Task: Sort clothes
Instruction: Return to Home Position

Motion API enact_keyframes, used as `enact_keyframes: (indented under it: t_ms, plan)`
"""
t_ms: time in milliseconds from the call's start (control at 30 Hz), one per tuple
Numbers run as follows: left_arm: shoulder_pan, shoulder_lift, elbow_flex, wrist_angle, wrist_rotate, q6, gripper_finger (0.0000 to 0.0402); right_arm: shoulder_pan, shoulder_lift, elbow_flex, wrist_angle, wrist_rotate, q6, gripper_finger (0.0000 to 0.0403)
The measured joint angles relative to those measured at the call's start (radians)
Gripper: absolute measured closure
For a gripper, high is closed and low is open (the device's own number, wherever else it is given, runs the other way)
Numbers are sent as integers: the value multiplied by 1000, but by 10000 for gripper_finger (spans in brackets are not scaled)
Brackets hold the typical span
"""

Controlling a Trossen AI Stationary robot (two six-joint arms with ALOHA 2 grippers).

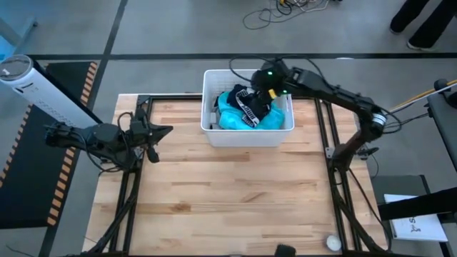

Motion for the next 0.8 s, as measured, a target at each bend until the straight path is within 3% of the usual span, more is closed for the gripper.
enact_keyframes:
  t_ms: [100, 300, 400, 600, 800]
  plan:
    - [0, -21, 0, -10, 0, 4, 402, 36, -78, -9, -2, 4, -44, 230]
    - [-1, -55, -15, -74, 15, 4, 402, 129, -246, -107, 3, 2, -129, 386]
    - [-1, -74, -49, -77, 69, 3, 402, 175, -342, -221, 40, 3, -115, 390]
    - [0, -140, -173, 44, 172, 31, 402, 234, -567, -562, 293, 4, -69, 401]
    - [0, -225, -254, 115, 188, 95, 402, 272, -797, -853, 515, 3, 22, 403]
